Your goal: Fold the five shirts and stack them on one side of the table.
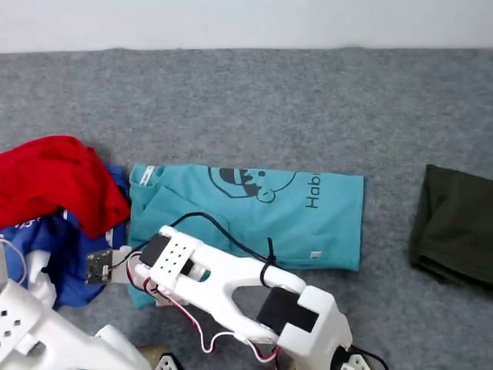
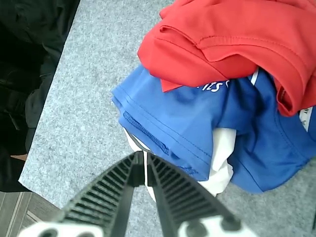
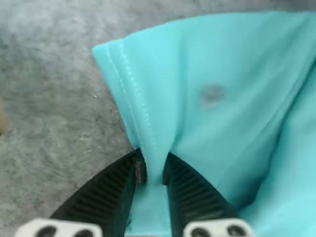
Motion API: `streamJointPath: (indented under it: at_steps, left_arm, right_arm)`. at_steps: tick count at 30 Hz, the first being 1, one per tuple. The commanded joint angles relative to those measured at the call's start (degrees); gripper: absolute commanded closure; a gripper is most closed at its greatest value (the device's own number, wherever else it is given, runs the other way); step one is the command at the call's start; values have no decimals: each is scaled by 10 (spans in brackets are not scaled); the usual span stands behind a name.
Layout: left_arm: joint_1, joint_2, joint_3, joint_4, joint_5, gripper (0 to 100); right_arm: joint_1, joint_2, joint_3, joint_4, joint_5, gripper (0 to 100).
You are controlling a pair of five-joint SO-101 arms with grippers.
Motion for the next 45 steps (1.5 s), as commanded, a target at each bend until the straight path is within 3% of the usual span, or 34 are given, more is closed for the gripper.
streamJointPath:
  at_steps: [1, 14, 24, 29, 32, 39, 45]
  left_arm:
    - [0, -12, -3, -8, 5, 985]
    - [0, -12, -3, -9, 5, 985]
    - [0, -12, -3, -8, 5, 985]
    - [0, -12, -3, -8, 5, 985]
    - [0, -12, -3, -8, 4, 985]
    - [0, -12, -3, -8, 4, 985]
    - [0, -12, -3, -10, 4, 985]
  right_arm:
    - [10, -6, -38, 15, 11, 963]
    - [145, 0, -220, 107, 10, 964]
    - [213, 40, -231, 83, 10, 956]
    - [247, 80, -236, 65, 1, 858]
    - [263, 80, -282, 85, -65, 817]
    - [249, 79, -417, 182, -76, 824]
    - [182, 78, -455, 253, -76, 962]
